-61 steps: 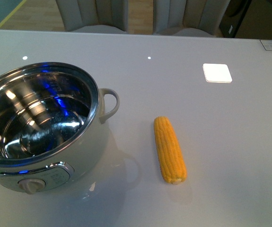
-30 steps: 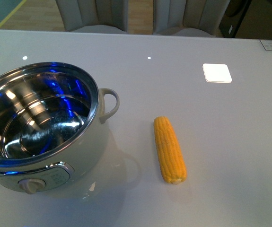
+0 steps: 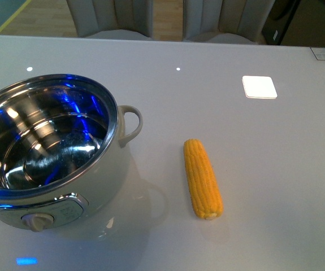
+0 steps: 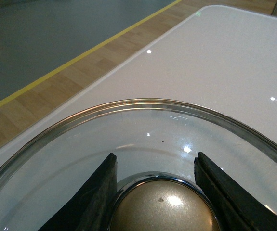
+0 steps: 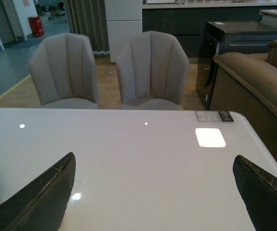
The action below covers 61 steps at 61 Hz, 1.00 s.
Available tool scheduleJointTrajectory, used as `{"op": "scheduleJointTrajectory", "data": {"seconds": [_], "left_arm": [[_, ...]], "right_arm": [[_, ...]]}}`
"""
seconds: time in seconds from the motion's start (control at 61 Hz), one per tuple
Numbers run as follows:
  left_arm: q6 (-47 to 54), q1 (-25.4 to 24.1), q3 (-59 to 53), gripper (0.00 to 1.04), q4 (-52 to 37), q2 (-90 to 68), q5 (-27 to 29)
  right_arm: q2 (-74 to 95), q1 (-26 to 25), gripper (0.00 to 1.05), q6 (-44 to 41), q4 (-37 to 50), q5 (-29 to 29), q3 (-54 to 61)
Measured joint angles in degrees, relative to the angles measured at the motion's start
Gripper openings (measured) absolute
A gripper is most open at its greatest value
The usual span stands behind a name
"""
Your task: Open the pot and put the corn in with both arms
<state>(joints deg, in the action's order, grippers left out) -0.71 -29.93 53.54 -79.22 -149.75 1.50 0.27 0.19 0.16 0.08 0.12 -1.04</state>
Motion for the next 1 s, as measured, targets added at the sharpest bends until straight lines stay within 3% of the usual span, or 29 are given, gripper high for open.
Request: {"op": "scheduleJointTrajectory", "data": {"seconds": [1.0], "left_arm": [[0.0, 0.0, 0.0, 0.42, -0.4, -3.0, 0.0]], "right_arm": [[0.0, 0.0, 0.96, 0.0, 0.0, 0.0, 0.0]]}}
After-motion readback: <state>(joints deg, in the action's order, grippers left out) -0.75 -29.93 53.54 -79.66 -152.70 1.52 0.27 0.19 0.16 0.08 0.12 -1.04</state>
